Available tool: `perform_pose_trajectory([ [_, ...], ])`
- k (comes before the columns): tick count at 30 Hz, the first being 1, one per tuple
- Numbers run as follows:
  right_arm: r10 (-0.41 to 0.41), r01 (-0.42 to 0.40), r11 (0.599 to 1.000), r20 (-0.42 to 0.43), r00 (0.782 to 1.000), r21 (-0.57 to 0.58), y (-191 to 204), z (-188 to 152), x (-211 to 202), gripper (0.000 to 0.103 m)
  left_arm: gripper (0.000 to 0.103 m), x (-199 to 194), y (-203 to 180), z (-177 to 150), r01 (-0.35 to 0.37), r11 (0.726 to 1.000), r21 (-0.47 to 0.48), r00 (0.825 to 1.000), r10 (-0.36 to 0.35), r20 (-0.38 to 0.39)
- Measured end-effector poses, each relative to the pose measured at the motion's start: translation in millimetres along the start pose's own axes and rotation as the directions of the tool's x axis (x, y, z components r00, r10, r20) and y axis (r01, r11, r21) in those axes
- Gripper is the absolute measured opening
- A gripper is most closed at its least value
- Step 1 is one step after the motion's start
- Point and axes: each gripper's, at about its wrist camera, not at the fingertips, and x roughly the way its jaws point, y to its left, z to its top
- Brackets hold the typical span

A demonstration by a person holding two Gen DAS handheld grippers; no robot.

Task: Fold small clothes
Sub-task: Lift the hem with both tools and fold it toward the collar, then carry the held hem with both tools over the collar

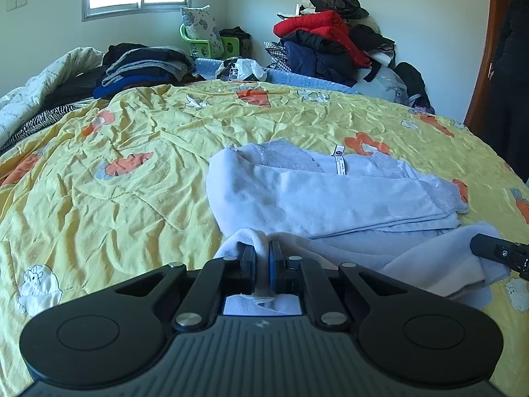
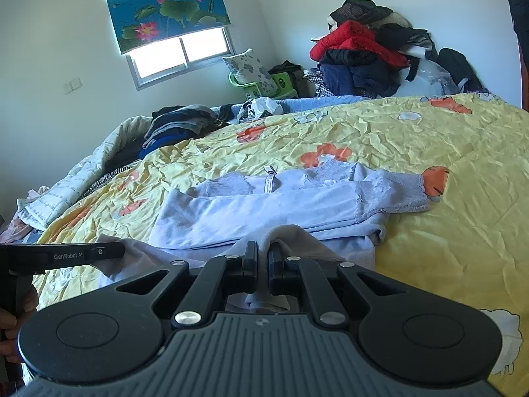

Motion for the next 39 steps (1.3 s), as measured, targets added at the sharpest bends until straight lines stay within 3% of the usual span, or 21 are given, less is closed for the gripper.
perform_pose_trajectory([
  [12,0.000,0.000,1.000,-0.001,1.000,0.031,-5,2,9,0.010,0.007,10,-6,7,0.002,1.000,0.021,1.000,-0.002,0.009],
  [26,0.023,-0.025,0.998,0.038,0.999,0.065,-8,10,1,0.010,0.007,-5,-7,18,0.013,1.000,0.012,0.997,-0.014,0.075],
  [39,0.028,-0.030,0.997,0.035,0.999,0.064,-8,14,10,0.010,0.007,-3,-6,21,0.014,1.000,0.010,0.997,-0.015,0.073],
])
